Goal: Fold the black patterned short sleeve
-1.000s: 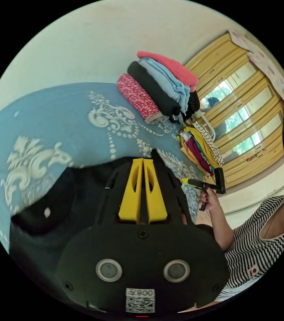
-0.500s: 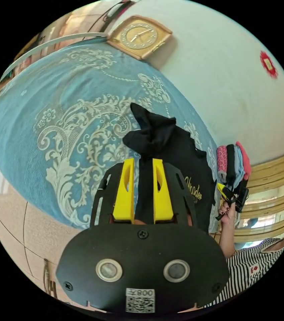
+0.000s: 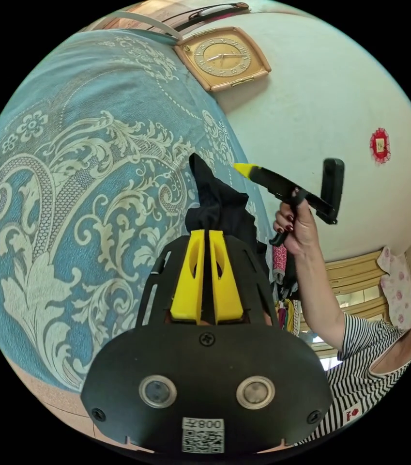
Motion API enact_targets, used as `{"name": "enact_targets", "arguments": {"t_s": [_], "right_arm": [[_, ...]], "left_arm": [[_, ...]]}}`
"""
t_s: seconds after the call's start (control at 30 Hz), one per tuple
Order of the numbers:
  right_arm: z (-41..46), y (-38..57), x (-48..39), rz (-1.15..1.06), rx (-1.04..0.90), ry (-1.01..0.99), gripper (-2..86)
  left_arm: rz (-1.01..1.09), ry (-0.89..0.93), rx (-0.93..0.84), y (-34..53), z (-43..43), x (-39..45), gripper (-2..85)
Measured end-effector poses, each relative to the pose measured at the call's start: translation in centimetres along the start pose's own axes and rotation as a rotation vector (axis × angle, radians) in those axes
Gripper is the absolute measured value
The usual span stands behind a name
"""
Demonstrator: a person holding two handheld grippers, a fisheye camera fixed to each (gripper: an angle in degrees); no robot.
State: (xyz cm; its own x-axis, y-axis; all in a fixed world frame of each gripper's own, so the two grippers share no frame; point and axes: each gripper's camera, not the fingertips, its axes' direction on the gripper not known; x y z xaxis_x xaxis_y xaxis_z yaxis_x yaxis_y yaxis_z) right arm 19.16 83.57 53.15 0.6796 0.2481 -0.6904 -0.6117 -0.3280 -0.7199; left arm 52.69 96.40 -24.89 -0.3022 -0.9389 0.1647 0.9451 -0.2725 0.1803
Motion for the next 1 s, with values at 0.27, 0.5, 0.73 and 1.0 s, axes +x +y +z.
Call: {"name": "enact_targets", "arguments": {"t_s": [0.27, 0.5, 0.73, 1.0], "right_arm": [[5.5, -3.9, -3.5, -0.113, -0.19, 0.102, 2.1], [-1.3, -3.8, -4.1, -0.046, 0.053, 0.045, 0.4], [1.3, -5.6, -6.7, -0.097, -0.003, 0.032, 0.4], [3.3, -6.1, -6.1, -0.03, -0.048, -0.056, 0.3]], "left_arm": [[0.026, 0.048, 0.016, 0.9, -5.3, 0.4, 1.7], [0.106, 0.031, 0.127, 2.5, -11.3, 3.1, 0.9], [0.052, -0.005, 0.162, 3.1, -14.0, 2.5, 1.7], [-0.014, -0.024, 0.043, 0.6, -11.9, 2.4, 7.8]]}}
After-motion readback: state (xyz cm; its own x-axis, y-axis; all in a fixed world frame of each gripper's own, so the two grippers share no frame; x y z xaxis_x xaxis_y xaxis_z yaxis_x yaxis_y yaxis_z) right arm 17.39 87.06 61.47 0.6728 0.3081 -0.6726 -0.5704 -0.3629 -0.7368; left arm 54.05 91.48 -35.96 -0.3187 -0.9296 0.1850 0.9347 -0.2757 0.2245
